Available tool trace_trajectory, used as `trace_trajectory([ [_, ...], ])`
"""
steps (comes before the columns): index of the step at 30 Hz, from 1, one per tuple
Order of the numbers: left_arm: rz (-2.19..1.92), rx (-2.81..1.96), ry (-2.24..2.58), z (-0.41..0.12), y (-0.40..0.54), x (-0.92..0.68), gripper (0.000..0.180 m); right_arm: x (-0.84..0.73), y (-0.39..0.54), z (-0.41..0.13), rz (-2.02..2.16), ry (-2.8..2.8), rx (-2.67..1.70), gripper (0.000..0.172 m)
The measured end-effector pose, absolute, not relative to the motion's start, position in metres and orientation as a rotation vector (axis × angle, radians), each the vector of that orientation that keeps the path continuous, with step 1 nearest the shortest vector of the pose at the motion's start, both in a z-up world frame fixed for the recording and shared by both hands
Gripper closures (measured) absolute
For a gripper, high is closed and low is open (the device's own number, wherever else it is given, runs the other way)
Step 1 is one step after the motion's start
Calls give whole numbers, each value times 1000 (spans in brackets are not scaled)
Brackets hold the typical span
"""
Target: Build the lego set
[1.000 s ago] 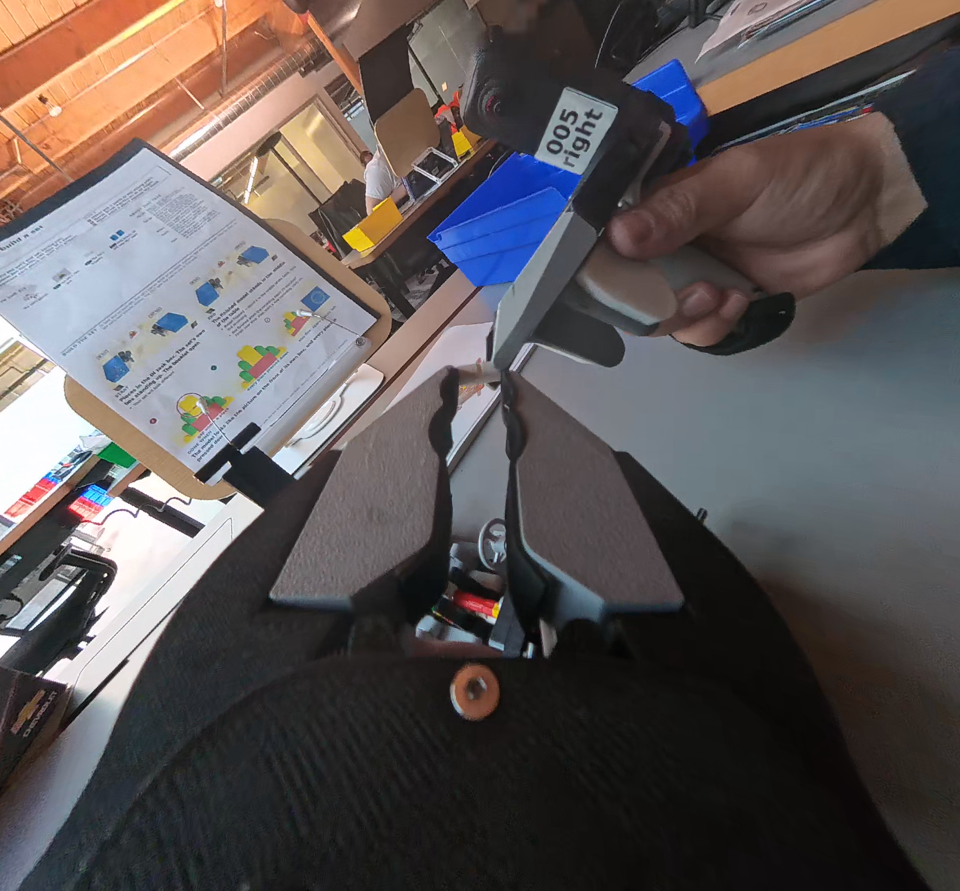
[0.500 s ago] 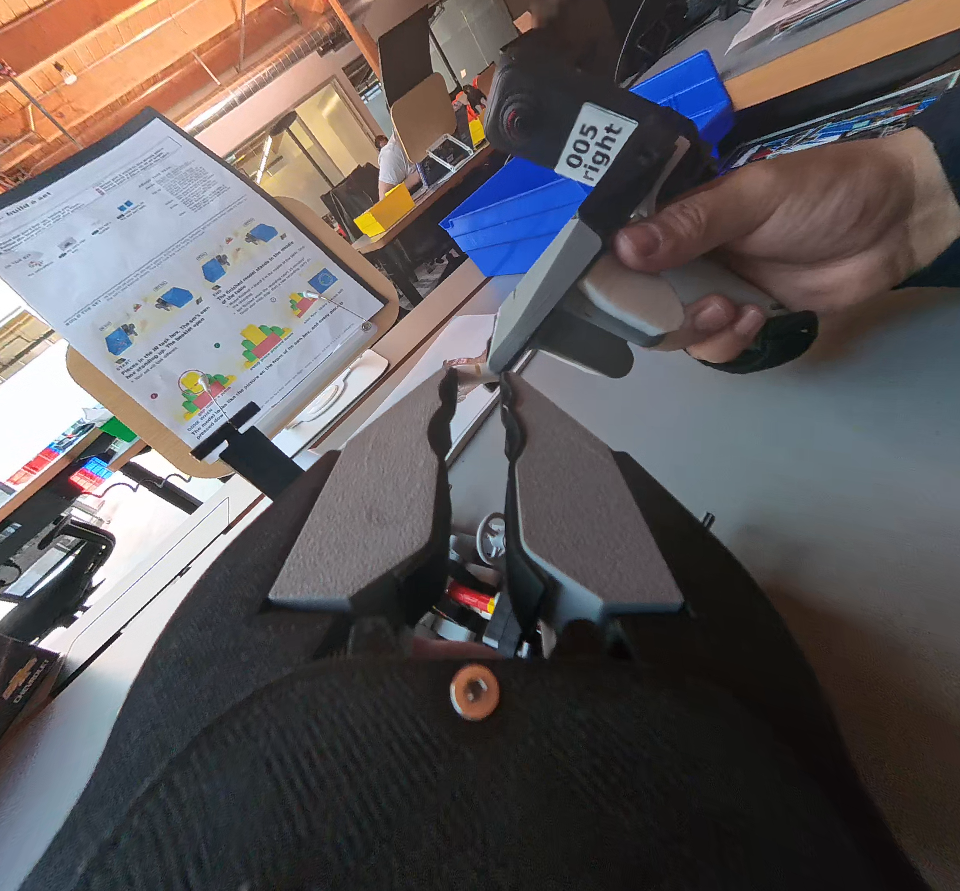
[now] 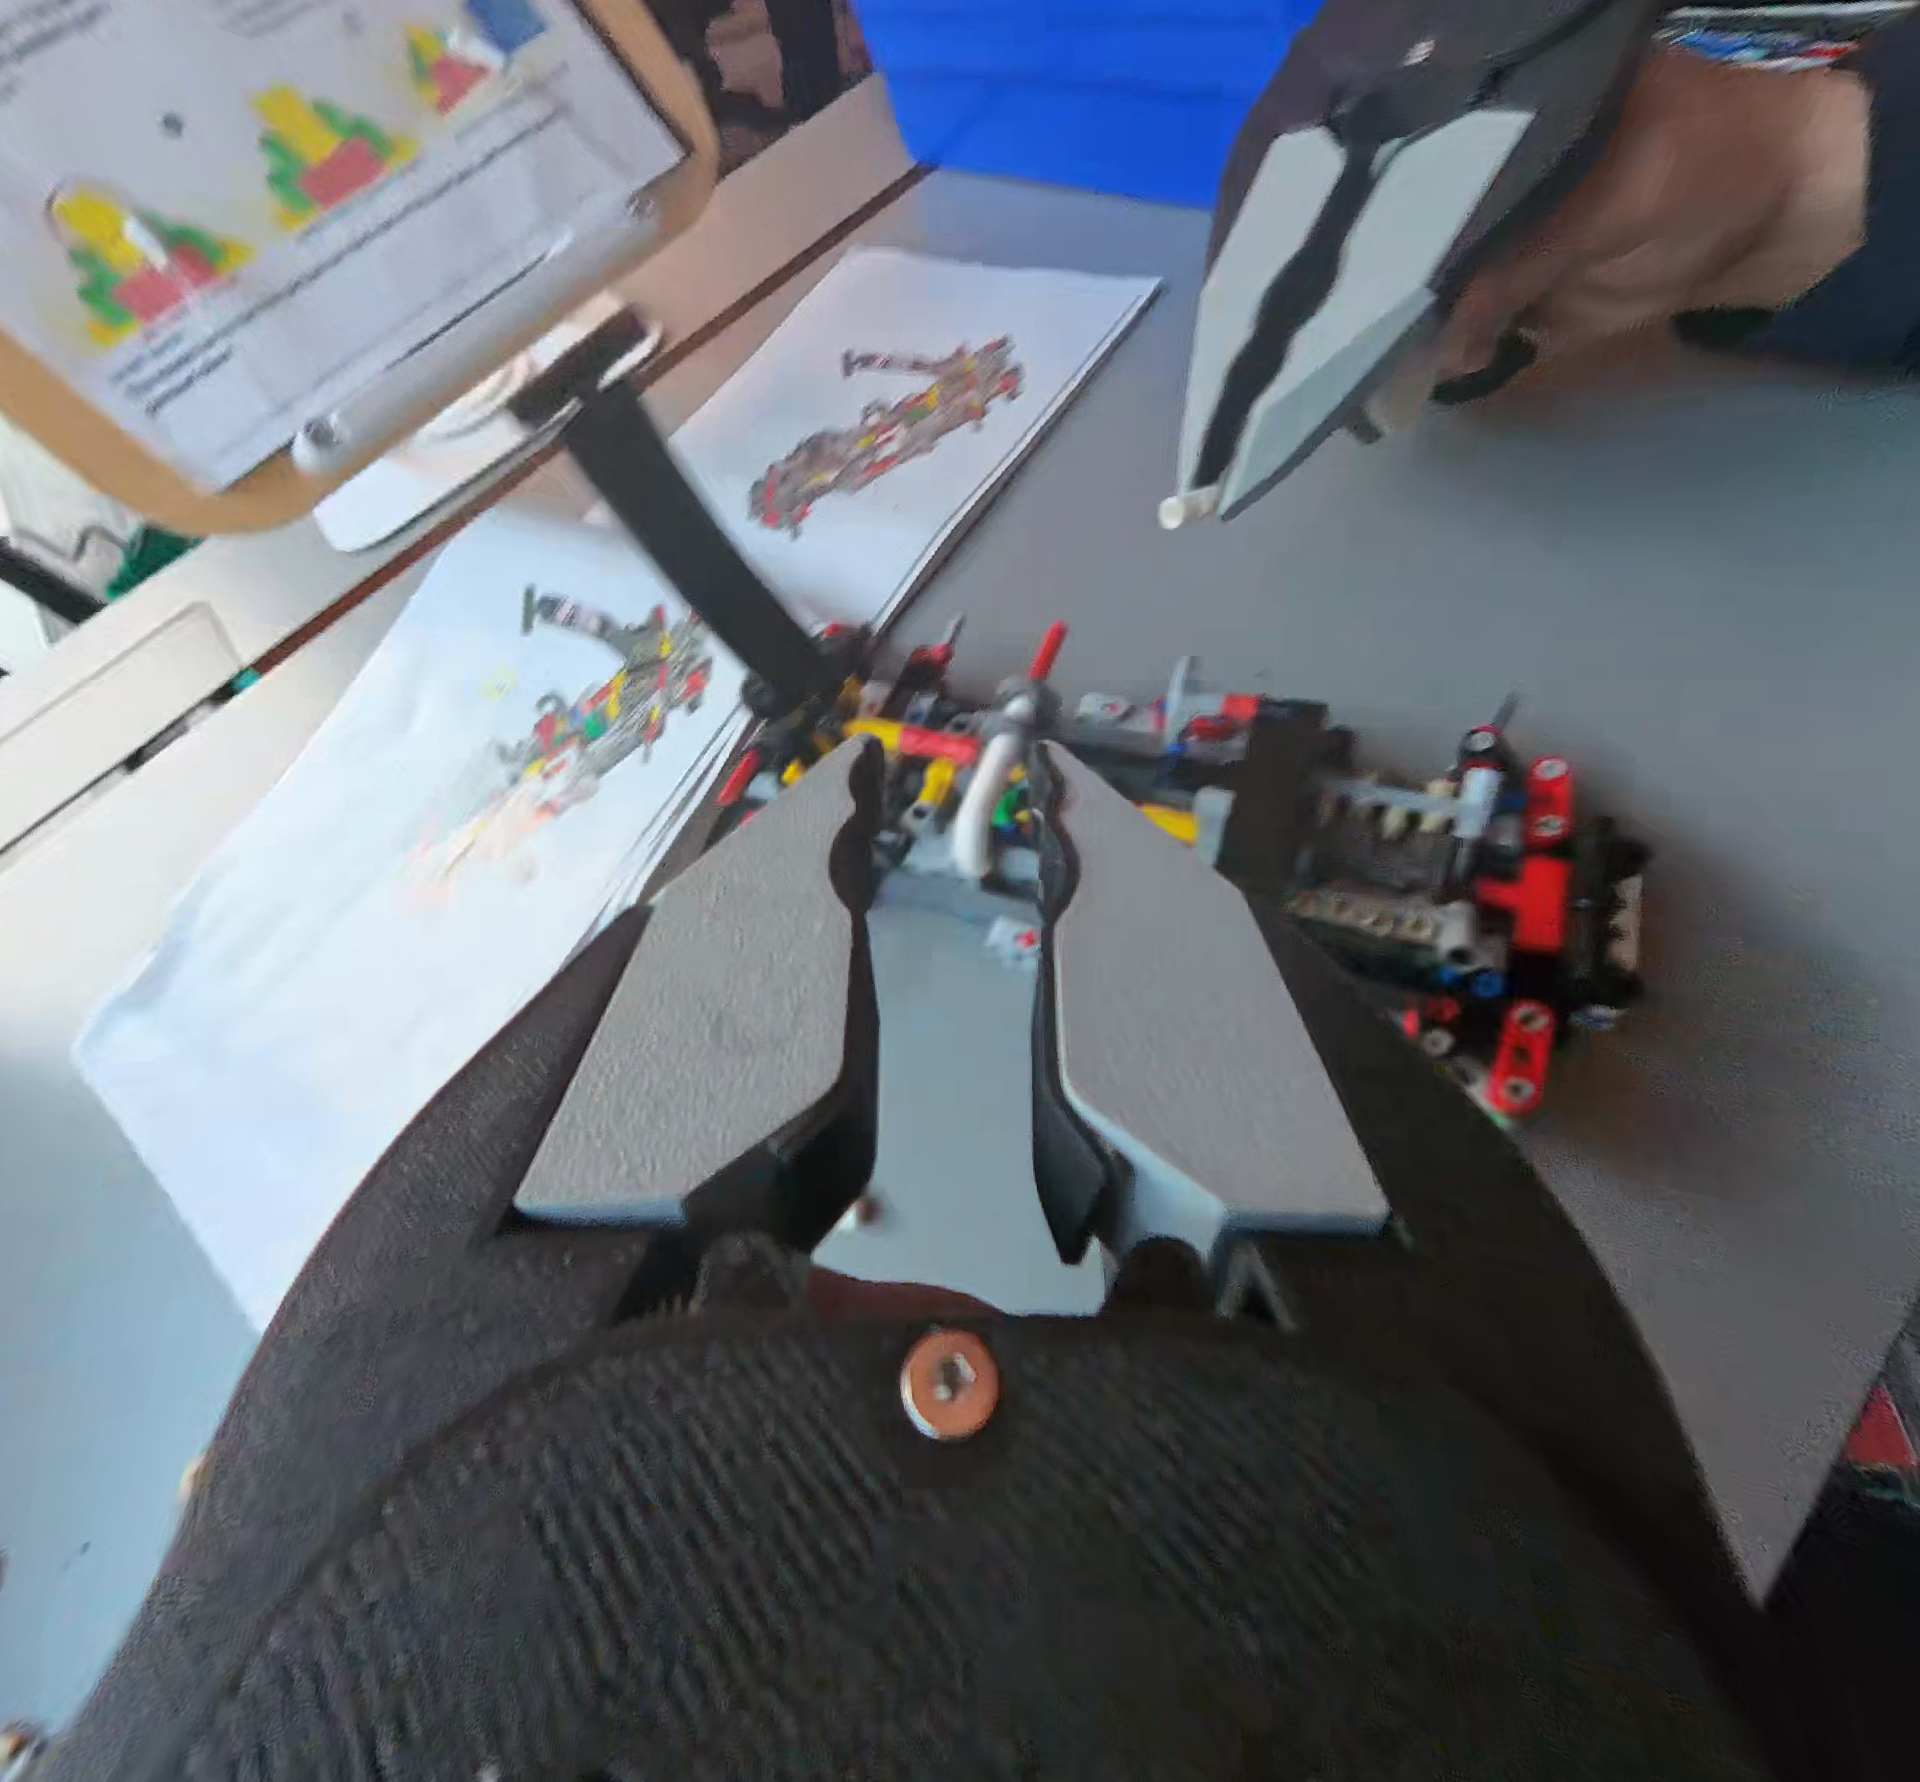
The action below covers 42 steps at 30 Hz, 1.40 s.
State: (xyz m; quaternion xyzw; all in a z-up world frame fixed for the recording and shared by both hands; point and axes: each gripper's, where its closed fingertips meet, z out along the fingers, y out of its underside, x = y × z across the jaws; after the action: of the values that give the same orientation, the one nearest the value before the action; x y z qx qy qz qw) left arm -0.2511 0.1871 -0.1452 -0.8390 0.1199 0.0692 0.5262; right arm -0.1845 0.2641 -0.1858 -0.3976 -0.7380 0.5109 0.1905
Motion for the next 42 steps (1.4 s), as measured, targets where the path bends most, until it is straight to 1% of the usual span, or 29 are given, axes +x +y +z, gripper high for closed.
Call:
trace_trajectory([
  [3, 71, -2061, 240, -158, 182, -271, 157, -197, 260, -197, 1333, -2215, -1020, 167],
  [6, -158, -2090, 241, -171, 184, -262, 157, -206, 254, -194, 1337, -2320, -953, 168],
  [9, -294, -2108, 252, -180, 186, -256, 158, -207, 250, -191, 1363, -2431, -910, 168],
  [11, -281, -2121, 270, -185, 188, -259, 160, -209, 251, -192, 1367, -2480, -900, 168],
  [14, -303, -2121, 331, -189, 190, -256, 167, -212, 251, -195, 1346, -2547, -882, 168],
  [17, -349, -2101, 339, -188, 194, -254, 168, -217, 248, -197, 1331, -2588, -858, 168],
  [22, -409, -2070, 361, -185, 197, -252, 176, -219, 250, -198, 1284, -2637, -811, 167],
  [35, -434, -2059, 378, -186, 197, -251, 176, -220, 244, -190, 1231, -2686, -703, 167],
  [42, -449, -2061, 375, -187, 198, -251, 176, -226, 237, -189, 1279, -2696, -700, 168],
])
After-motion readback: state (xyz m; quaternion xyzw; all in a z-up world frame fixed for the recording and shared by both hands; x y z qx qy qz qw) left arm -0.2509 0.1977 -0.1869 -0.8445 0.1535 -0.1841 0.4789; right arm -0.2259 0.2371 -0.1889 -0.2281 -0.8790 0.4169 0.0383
